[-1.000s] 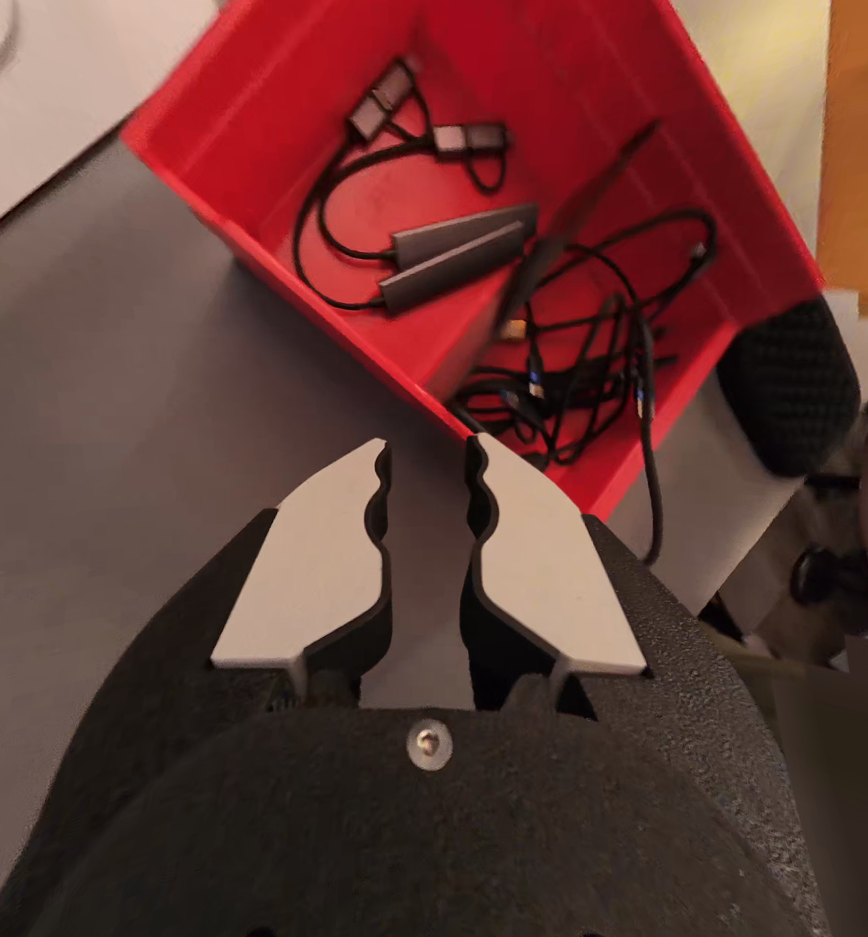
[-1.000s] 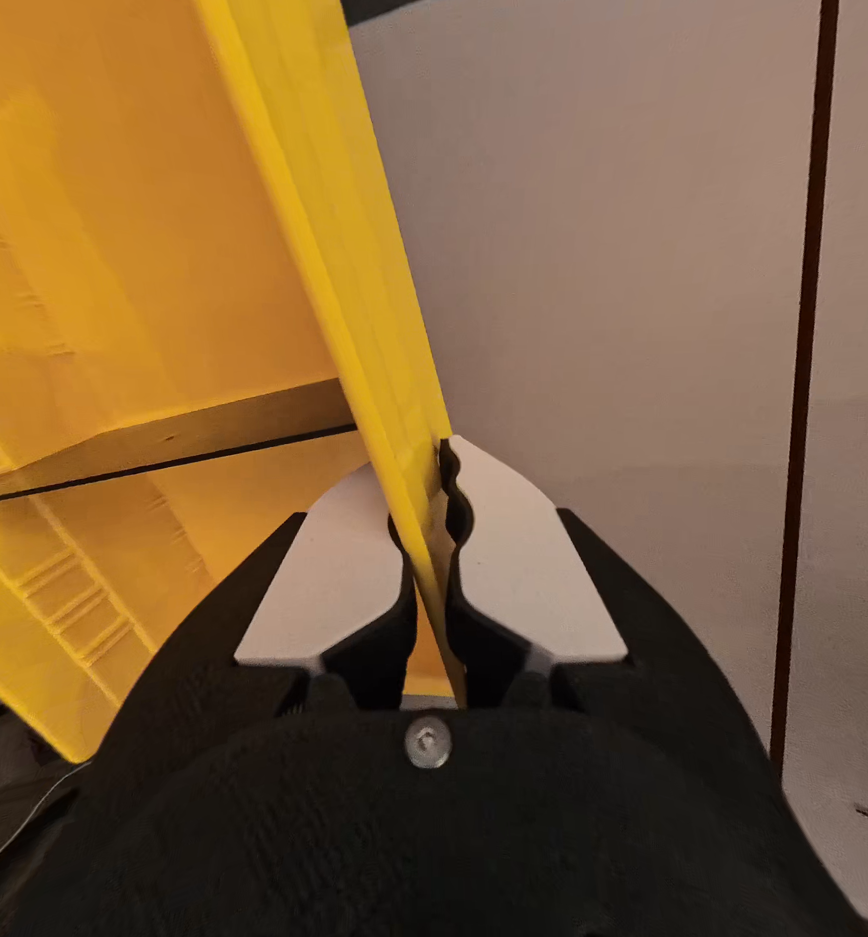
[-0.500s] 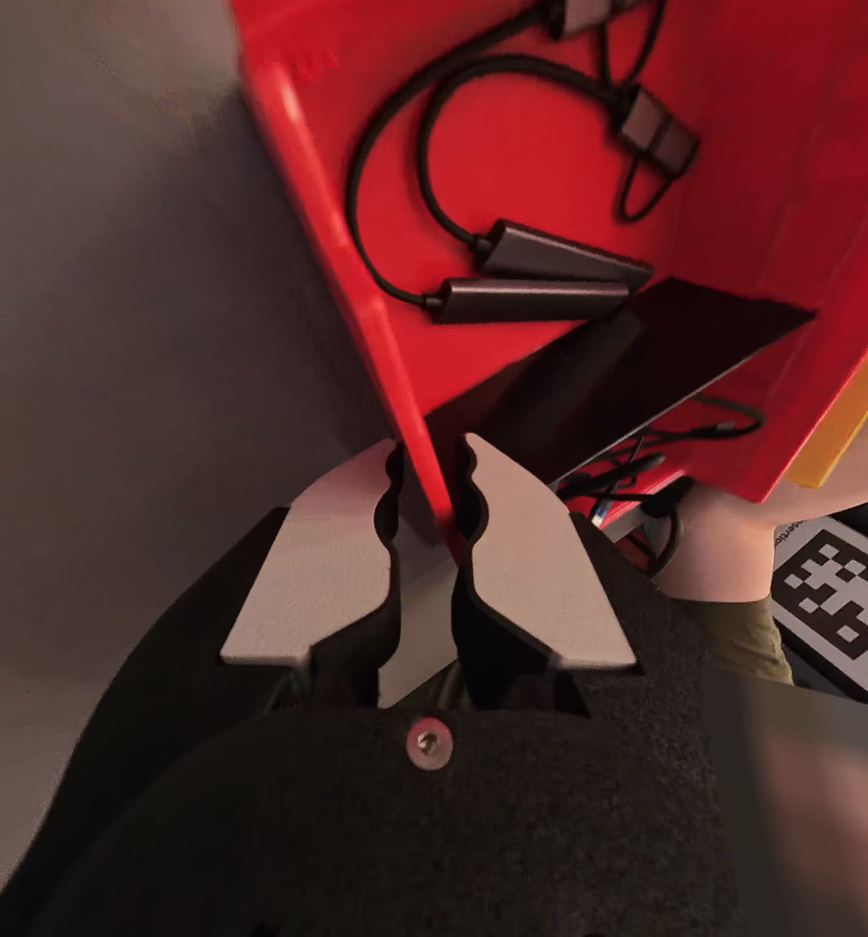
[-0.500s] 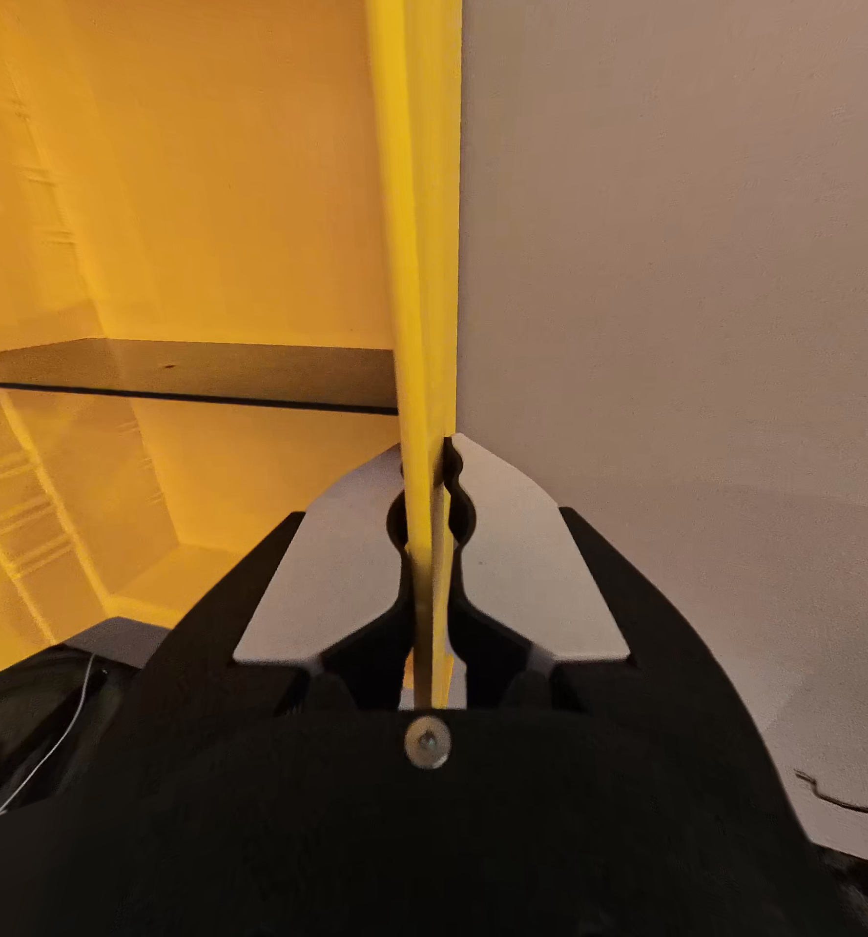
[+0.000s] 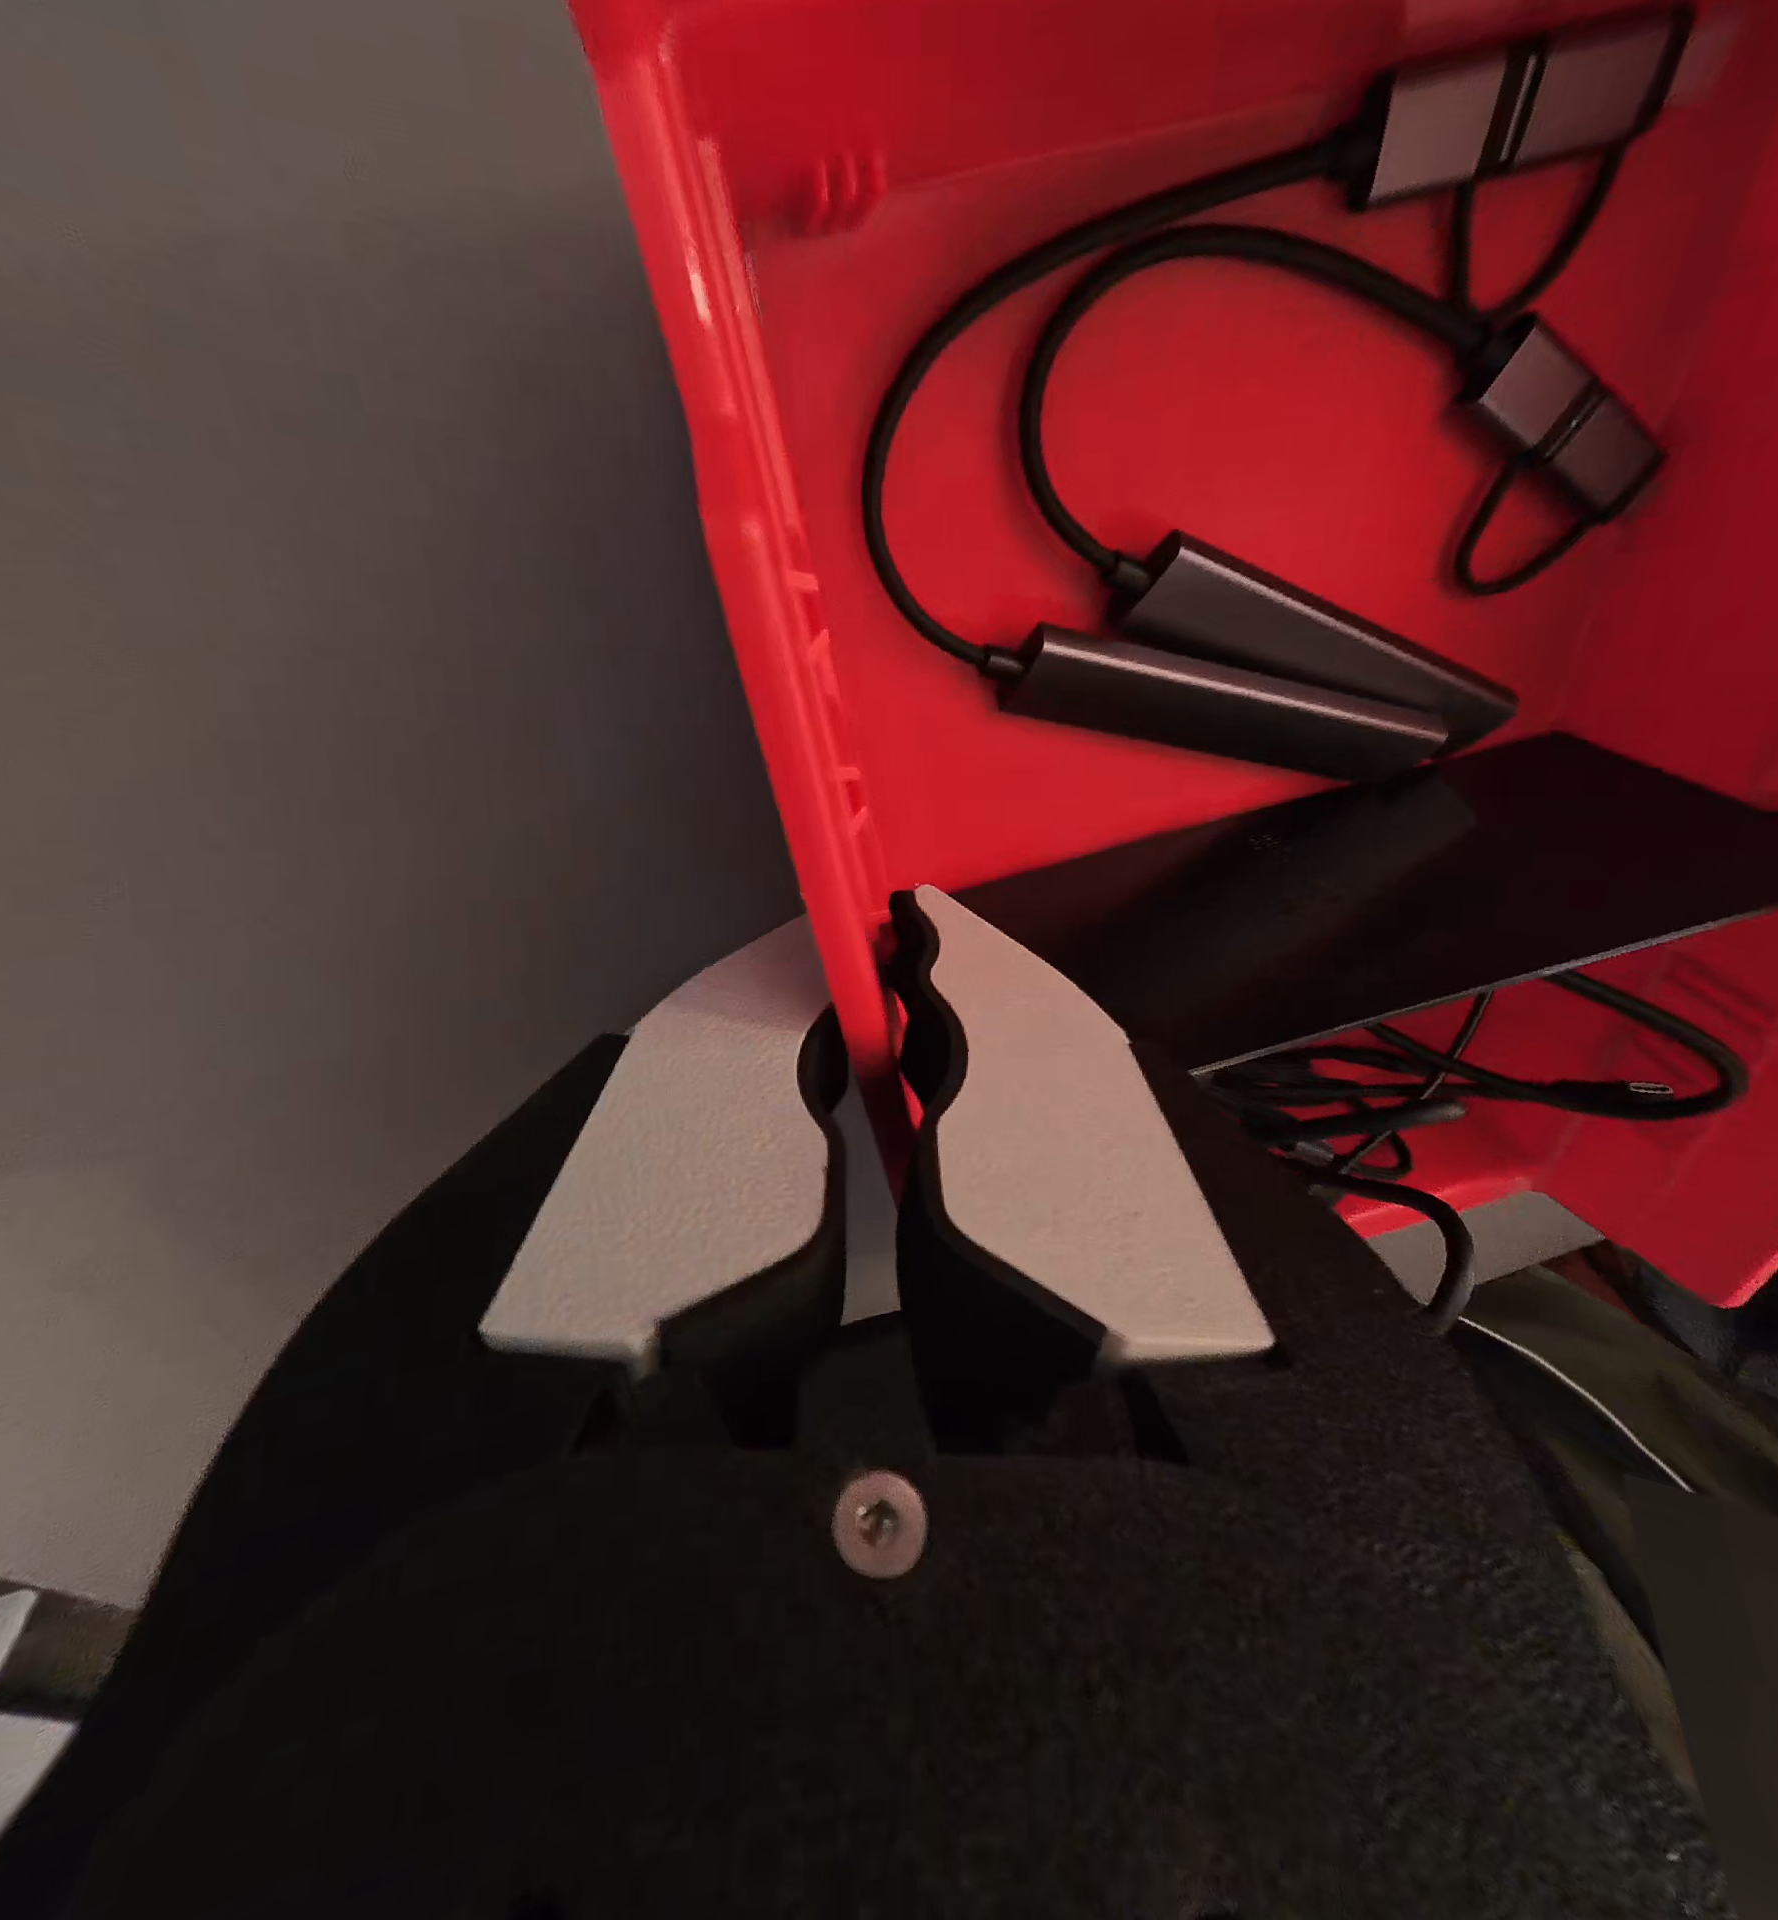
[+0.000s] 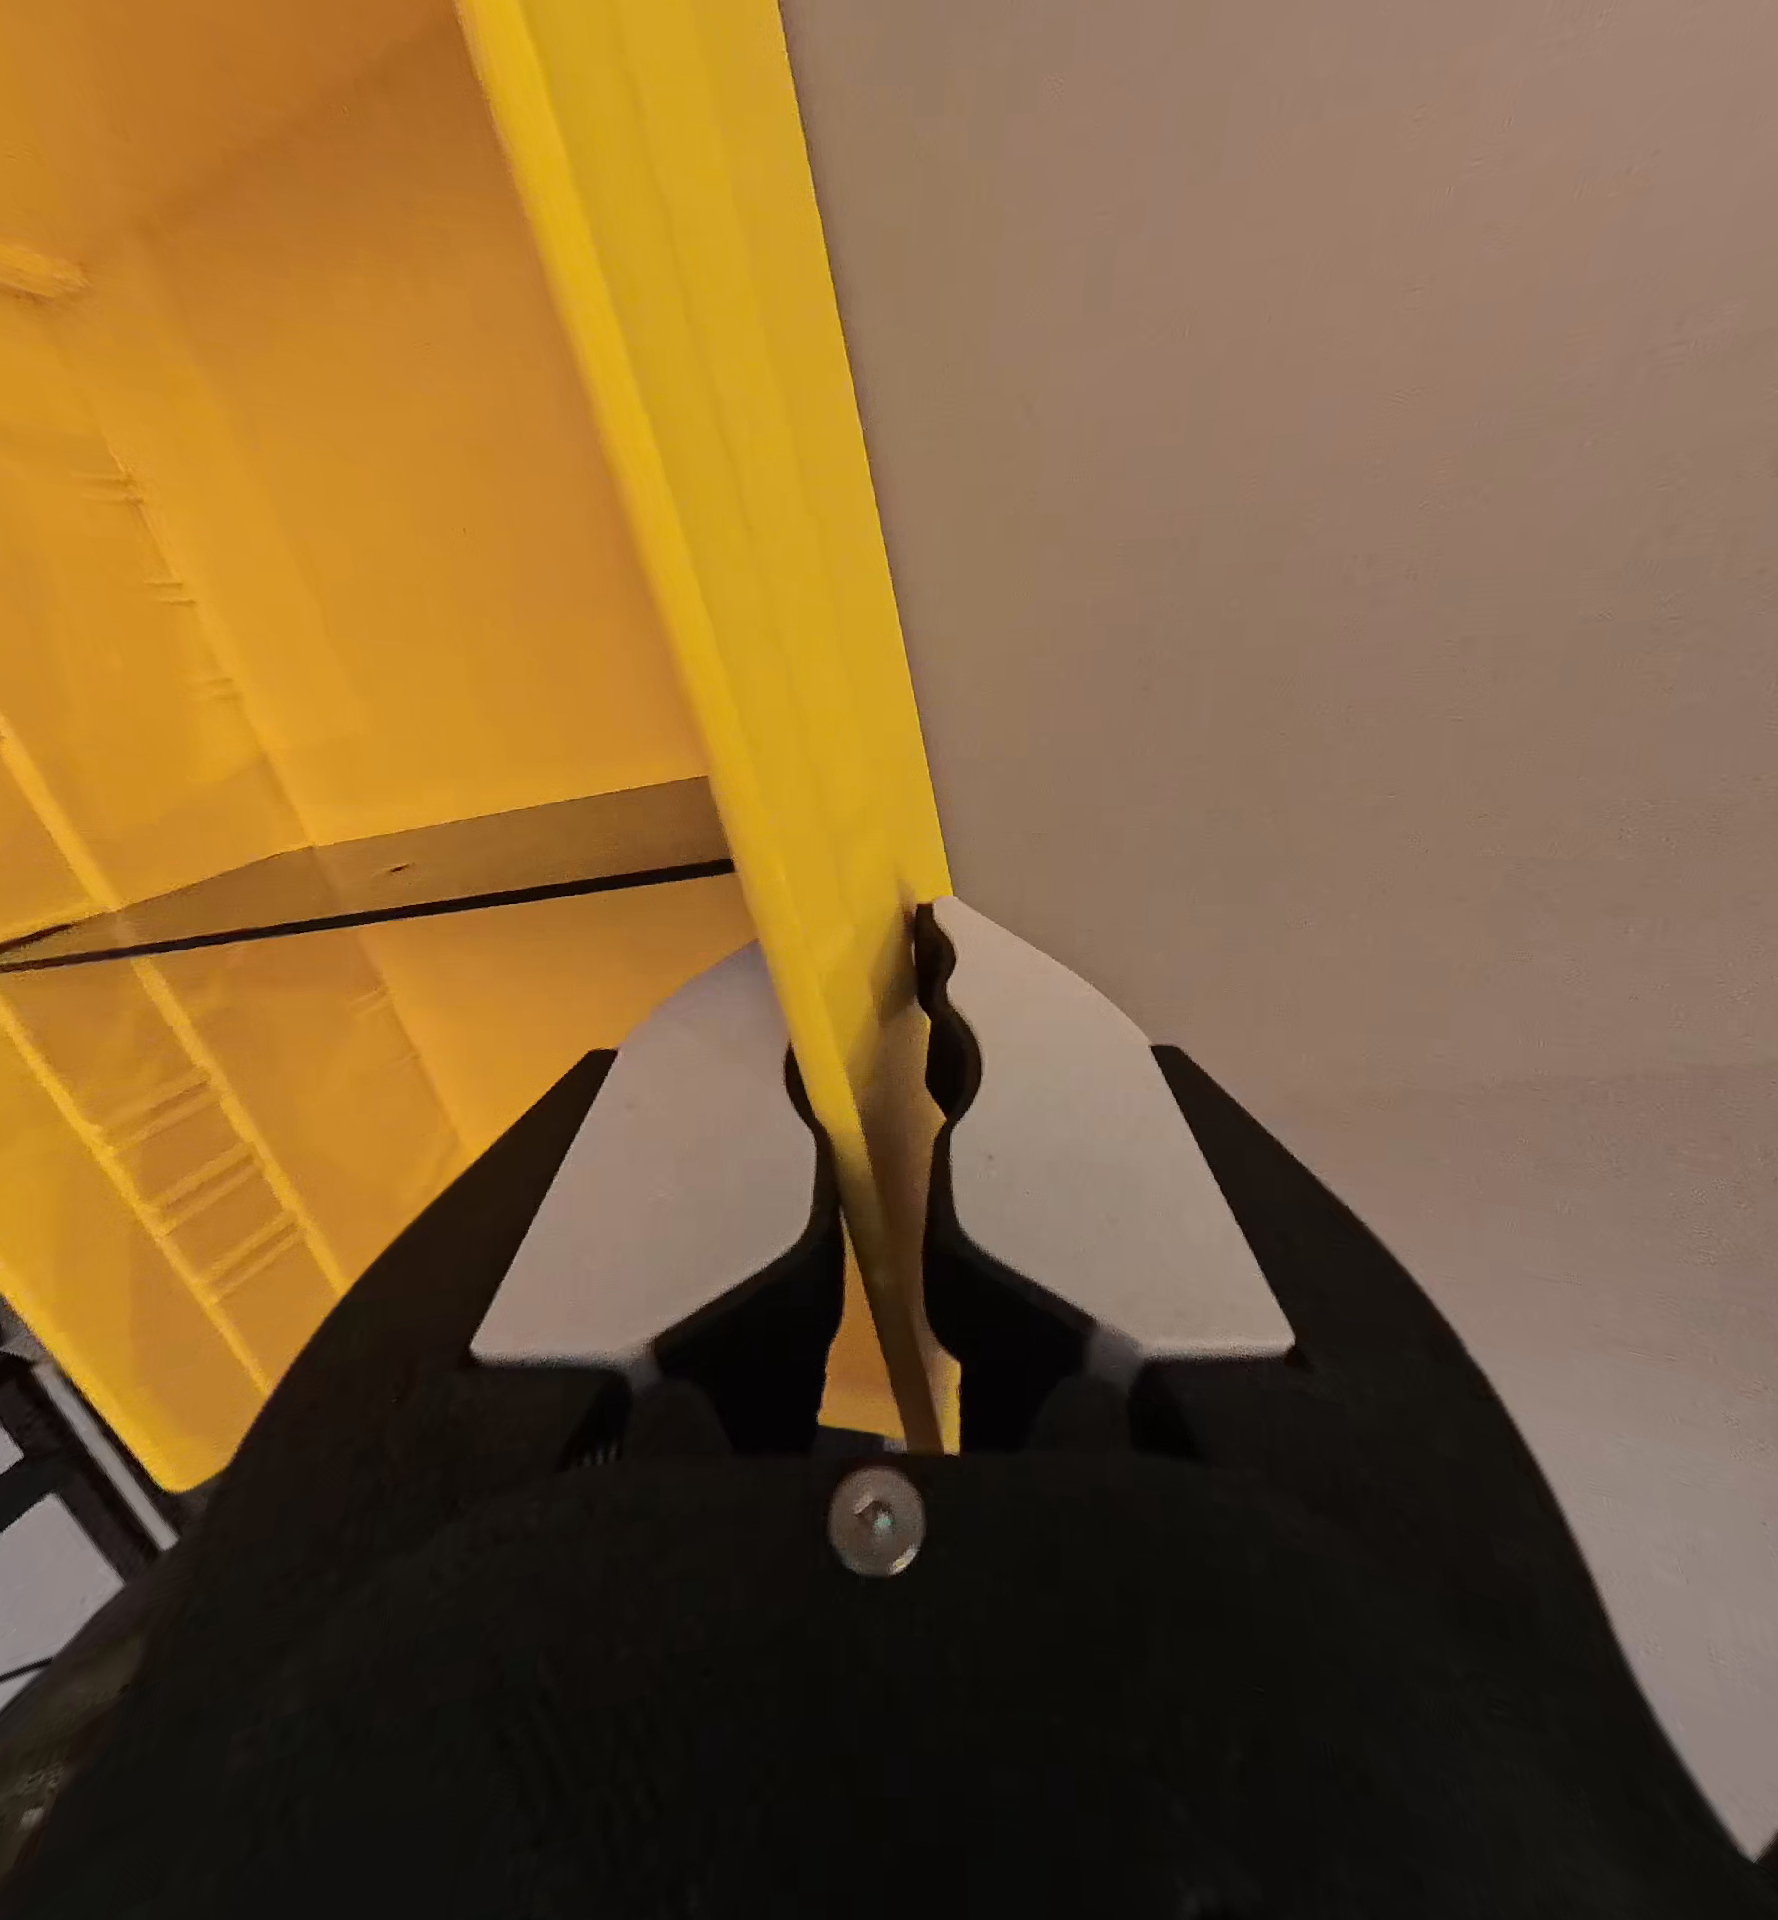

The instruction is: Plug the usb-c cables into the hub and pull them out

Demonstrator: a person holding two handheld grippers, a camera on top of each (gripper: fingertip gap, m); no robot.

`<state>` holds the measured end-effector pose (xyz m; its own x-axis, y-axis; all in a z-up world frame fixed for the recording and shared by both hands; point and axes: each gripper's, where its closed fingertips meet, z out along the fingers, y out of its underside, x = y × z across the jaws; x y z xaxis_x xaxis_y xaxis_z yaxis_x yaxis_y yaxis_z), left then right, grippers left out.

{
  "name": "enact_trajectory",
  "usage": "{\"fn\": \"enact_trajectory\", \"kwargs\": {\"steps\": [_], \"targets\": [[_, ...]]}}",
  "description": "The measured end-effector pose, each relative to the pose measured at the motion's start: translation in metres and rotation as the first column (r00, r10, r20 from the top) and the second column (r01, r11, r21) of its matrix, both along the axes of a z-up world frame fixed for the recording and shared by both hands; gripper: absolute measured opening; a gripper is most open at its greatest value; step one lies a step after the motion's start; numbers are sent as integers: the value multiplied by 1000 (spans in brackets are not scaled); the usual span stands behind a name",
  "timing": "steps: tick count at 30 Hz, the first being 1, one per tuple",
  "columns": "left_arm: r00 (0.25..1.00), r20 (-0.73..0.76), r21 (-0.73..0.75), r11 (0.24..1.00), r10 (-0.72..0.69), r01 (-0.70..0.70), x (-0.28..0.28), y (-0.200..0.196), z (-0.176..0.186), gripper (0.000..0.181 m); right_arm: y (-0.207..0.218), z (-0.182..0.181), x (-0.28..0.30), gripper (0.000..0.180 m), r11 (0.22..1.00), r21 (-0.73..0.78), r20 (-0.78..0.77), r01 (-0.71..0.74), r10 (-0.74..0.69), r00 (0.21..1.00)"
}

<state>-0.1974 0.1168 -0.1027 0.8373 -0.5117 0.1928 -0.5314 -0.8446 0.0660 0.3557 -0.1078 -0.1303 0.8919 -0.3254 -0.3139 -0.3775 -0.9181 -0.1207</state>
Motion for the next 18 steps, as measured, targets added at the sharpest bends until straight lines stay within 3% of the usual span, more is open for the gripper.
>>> {"fn": "enact_trajectory", "kwargs": {"steps": [7, 10, 18], "targets": [[992, -31, 40, 992, 121, -120, -85, 14, 1, 4, 0, 1, -7, 11, 998, 0, 1, 61, -61, 998], [988, -36, 49, 987, 153, -151, -111, 16, 2, 4, 3, 0, -14, 10, 1000, -9, 35, 11, -10, 999], [987, -25, 55, 986, 160, -158, -135, 19, 2, 3, -1, 0, -9, 10, 1000, -22, 36, -13, 13, 999]]}}
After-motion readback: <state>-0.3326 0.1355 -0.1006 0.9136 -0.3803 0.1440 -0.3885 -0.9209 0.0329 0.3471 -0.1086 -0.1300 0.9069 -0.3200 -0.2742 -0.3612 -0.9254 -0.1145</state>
